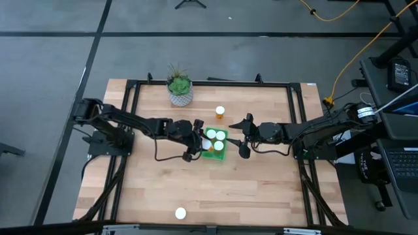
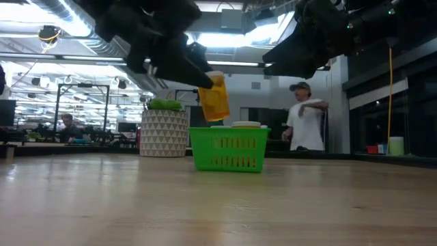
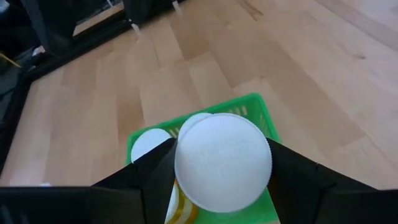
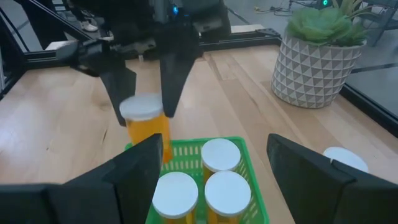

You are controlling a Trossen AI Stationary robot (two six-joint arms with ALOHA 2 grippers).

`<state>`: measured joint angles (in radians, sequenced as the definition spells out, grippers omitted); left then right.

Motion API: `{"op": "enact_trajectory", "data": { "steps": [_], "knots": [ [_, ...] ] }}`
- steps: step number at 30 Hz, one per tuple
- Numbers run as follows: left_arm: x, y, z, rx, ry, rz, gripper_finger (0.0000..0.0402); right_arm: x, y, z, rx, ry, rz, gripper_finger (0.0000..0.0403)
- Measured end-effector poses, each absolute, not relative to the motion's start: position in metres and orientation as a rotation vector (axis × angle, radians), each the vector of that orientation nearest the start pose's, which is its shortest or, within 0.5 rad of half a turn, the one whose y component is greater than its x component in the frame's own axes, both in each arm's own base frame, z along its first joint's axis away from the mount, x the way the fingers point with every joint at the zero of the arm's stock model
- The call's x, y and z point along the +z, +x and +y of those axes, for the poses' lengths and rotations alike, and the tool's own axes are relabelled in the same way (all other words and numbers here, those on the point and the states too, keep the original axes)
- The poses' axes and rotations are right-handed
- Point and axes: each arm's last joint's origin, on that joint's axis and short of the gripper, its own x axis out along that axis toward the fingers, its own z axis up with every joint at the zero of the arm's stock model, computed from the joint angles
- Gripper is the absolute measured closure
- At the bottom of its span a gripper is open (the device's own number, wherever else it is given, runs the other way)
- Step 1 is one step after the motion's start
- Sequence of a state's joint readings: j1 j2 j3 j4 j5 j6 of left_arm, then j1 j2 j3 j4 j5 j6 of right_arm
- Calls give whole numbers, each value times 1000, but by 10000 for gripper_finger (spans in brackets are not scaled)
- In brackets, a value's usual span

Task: Pick and place pill bottles into a basket
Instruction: Put the orange pill bottle into the green basket

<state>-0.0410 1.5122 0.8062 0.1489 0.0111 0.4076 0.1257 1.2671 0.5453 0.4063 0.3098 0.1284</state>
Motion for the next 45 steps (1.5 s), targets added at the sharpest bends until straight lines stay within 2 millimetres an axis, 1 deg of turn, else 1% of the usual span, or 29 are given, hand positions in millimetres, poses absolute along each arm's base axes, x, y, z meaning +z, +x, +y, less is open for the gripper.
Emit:
{"op": "enact_trajectory", "data": {
  "steps": [8, 24, 30, 35, 45],
  "knots": [
    [191, 317, -9, -129, 429, 573, 187, 209, 254, 23, -202, 58, 296, 111],
    [191, 317, -8, -121, 432, 580, 187, 209, 254, 23, -202, 58, 296, 111],
    [183, 320, -9, -123, 432, 589, 187, 209, 254, 23, -202, 58, 296, 111],
    [172, 326, -9, -134, 466, 595, 187, 209, 254, 23, -202, 58, 296, 111],
    [170, 325, -8, -115, 479, 613, 187, 209, 254, 23, -201, 55, 297, 111]
  ]
}}
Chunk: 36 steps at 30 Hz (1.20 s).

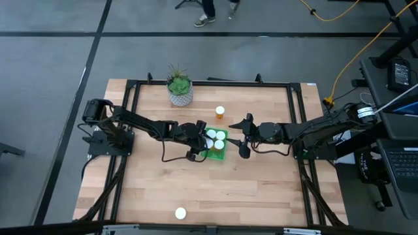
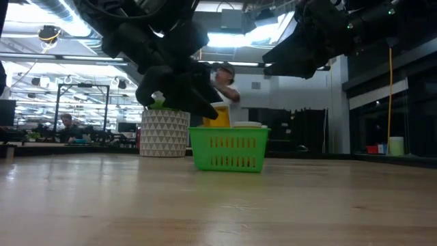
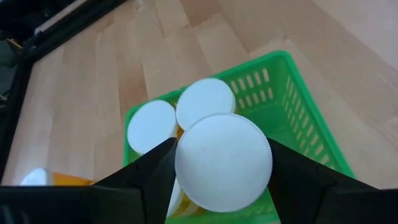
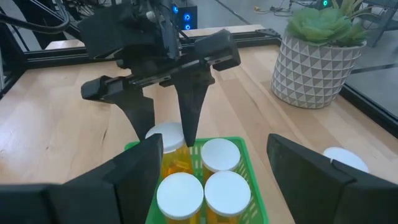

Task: Pick and place pill bottles into a basket
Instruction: Put the orange pill bottle into the green basket

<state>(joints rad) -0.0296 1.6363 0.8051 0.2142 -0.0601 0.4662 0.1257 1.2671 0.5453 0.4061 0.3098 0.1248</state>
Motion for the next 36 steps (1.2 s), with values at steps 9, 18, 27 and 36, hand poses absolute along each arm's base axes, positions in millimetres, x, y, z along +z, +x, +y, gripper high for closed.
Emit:
{"op": "enact_trajectory", "data": {
  "steps": [9, 18, 27, 36],
  "knots": [
    [169, 325, -8, -117, 472, 628, 187, 209, 254, 23, -202, 56, 297, 111],
    [169, 325, -8, -117, 471, 628, 187, 209, 254, 23, -201, 56, 297, 111],
    [170, 325, -8, -116, 471, 620, 187, 209, 254, 23, -202, 56, 297, 111],
    [170, 325, -8, -136, 463, 615, 187, 209, 254, 23, -202, 56, 297, 111]
  ]
}}
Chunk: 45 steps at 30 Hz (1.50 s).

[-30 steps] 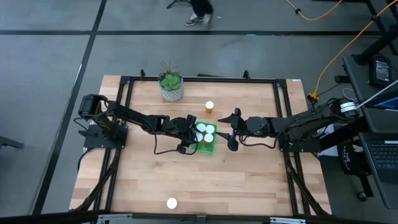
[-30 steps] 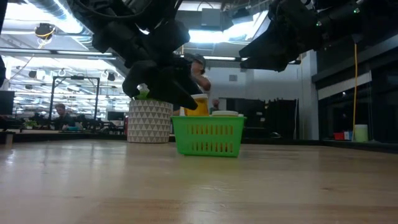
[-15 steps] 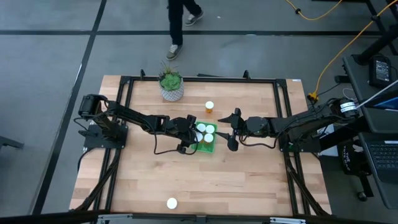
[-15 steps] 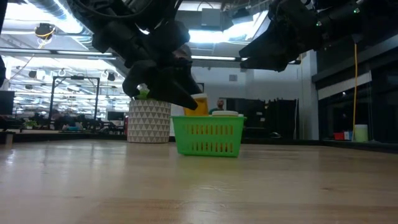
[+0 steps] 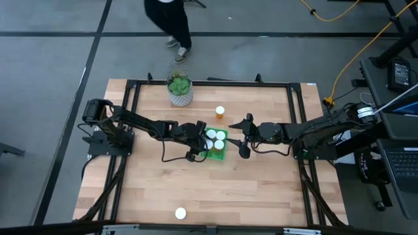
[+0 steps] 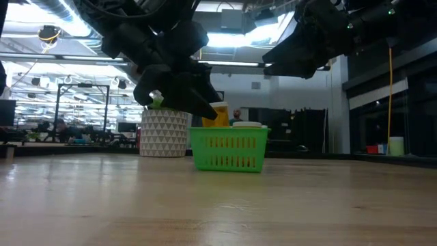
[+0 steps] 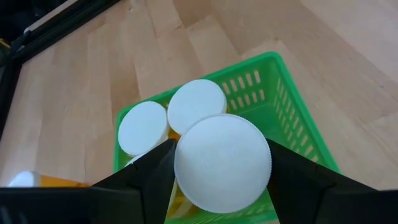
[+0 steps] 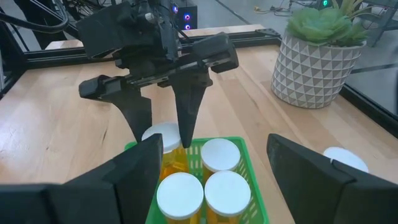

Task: Pick and place pill bottles into a basket
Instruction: Put the orange pill bottle into the green basket

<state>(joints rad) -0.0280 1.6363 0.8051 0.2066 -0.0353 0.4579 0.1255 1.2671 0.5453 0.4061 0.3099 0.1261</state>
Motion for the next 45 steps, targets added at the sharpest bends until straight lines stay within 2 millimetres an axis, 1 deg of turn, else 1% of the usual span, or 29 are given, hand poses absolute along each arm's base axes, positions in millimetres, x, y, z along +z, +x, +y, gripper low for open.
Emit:
{"op": "enact_trajectory", "data": {
  "steps": [12, 21, 29, 36, 45],
  "knots": [
    [170, 325, -5, -126, 449, 617, 187, 209, 254, 23, -201, 56, 297, 111],
    [154, 330, -4, -112, 464, 656, 187, 209, 254, 23, -202, 56, 300, 111],
    [155, 330, -4, -106, 470, 648, 187, 208, 254, 23, -202, 55, 304, 111],
    [156, 332, -2, -72, 534, 637, 187, 208, 254, 23, -203, 56, 304, 111],
    [157, 332, -3, -64, 522, 622, 180, 208, 254, 23, -202, 55, 303, 111]
  ]
}}
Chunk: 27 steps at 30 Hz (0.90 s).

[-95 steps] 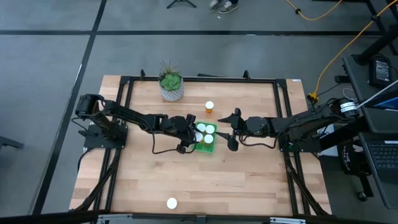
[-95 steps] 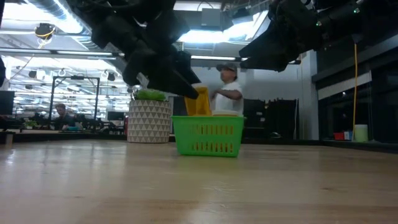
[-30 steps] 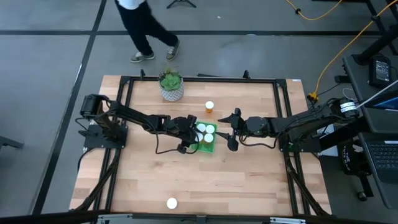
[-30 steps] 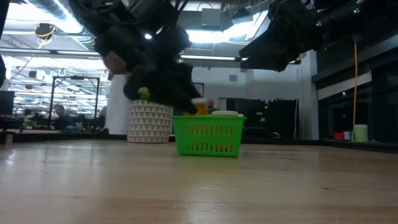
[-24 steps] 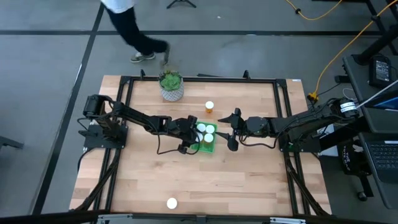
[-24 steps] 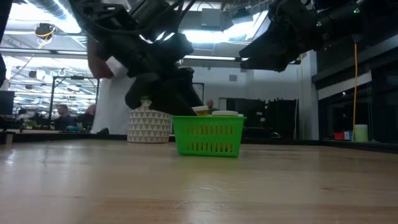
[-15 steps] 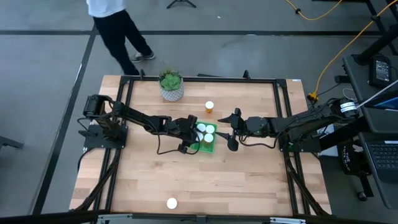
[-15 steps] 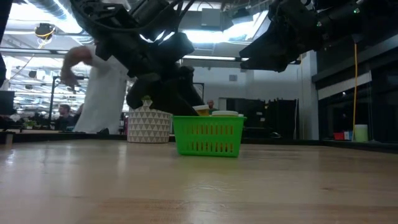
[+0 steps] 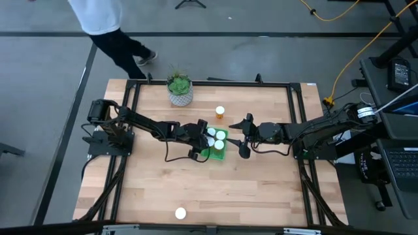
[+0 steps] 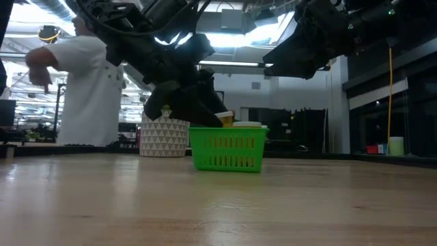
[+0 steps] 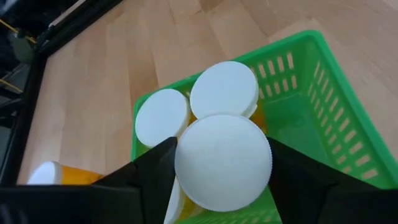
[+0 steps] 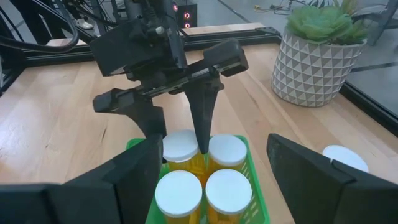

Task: Pick and place pill bottles into a basket
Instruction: Put the orange pill bottle into the green basket

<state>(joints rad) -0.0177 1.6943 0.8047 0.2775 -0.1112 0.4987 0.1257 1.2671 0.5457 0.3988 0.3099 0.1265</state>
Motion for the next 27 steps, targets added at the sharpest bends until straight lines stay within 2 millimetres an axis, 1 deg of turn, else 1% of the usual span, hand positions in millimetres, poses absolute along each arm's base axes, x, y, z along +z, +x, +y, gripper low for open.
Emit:
{"op": "enact_trajectory", "data": {
  "steps": [17, 27],
  "knots": [
    [157, 332, -3, -55, 491, 625, 163, 208, 254, 23, -202, 56, 303, 111],
    [157, 332, -3, -56, 491, 628, 162, 208, 254, 23, -202, 57, 303, 111]
  ]
}}
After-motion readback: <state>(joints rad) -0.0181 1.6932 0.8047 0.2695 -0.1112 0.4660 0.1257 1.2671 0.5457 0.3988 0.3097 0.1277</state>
